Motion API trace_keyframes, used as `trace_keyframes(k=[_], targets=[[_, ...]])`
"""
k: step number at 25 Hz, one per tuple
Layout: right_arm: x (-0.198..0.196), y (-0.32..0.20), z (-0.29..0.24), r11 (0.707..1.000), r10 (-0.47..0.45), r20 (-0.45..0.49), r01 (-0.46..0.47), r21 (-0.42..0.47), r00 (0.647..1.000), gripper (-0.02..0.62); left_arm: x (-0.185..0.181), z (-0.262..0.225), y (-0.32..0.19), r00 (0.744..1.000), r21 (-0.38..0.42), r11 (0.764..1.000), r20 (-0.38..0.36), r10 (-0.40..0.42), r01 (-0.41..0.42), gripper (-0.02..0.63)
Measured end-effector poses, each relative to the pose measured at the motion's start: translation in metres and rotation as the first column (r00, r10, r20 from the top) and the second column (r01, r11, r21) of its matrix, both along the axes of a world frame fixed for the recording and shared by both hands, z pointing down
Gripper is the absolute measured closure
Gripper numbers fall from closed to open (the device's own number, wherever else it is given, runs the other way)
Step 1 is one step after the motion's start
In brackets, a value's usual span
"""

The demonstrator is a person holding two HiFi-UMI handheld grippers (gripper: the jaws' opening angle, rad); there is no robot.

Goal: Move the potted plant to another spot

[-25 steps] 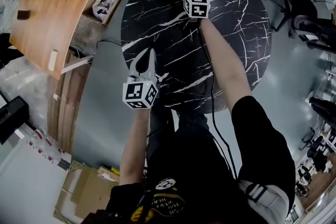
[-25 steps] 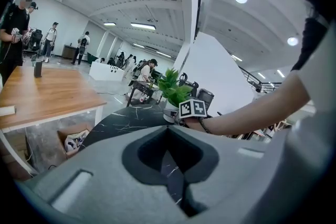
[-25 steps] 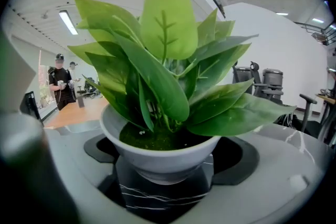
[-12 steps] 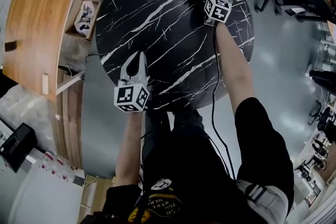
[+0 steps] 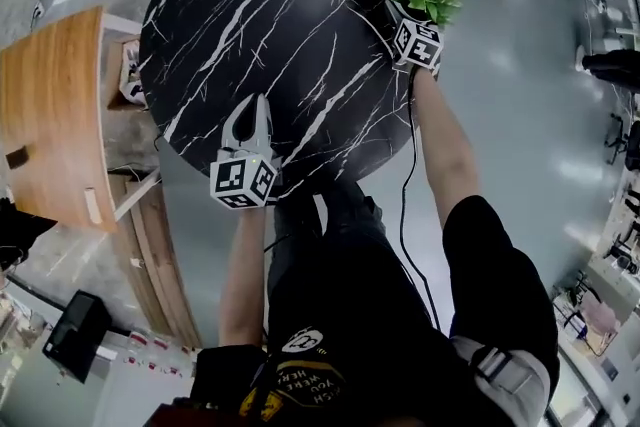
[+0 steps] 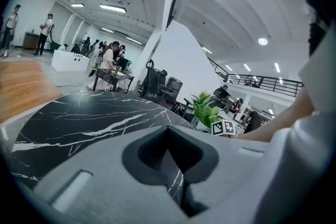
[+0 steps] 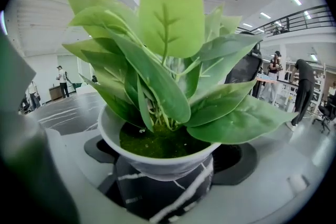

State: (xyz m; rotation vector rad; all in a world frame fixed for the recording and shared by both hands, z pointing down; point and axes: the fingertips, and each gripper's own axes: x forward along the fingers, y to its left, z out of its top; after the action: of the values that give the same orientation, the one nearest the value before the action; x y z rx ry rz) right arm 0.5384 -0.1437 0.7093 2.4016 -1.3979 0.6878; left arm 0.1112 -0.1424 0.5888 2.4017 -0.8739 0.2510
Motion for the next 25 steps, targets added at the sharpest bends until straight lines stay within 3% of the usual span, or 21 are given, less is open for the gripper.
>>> trace_keyframes(k=[4,8,16,21,25], targets=[[0.0,0.063,0.0,0.999,0.04,0.006,-0.04,-0.004,0.999,0.078,0.008,-0.004,0.021,0.999,0.0,0.999,-0.004,0.04,-0.04,0.603],[-0.028,0.094,-0.001,1.0,0.005,0.002,-0.006,0.004,1.0,0.078,0.005,-0.002,0.037,0.999,-0.017,0.998,-0.011,0.052,-0.052,0.603],[-0.132,0.038,-0.002,0.986,-0.163,0.002,0.163,0.028,0.987,0.078,-0.032,-0.006,0.042,1.0,-0.01,1.0,0.003,-0.017,0.017,0.603],[-0.233,-0.031,0.001,0.929,-0.368,0.003,0.368,0.043,0.93,0.08,-0.092,-0.009,0.038,0.984,-0.001,0.984,0.014,-0.18,0.18,0.603],[-0.324,-0.072,0.0,0.86,-0.509,-0.001,0.508,0.052,0.861,0.08,-0.145,-0.011,0.036,0.958,0.005,0.958,0.026,-0.287,0.287,0.603]])
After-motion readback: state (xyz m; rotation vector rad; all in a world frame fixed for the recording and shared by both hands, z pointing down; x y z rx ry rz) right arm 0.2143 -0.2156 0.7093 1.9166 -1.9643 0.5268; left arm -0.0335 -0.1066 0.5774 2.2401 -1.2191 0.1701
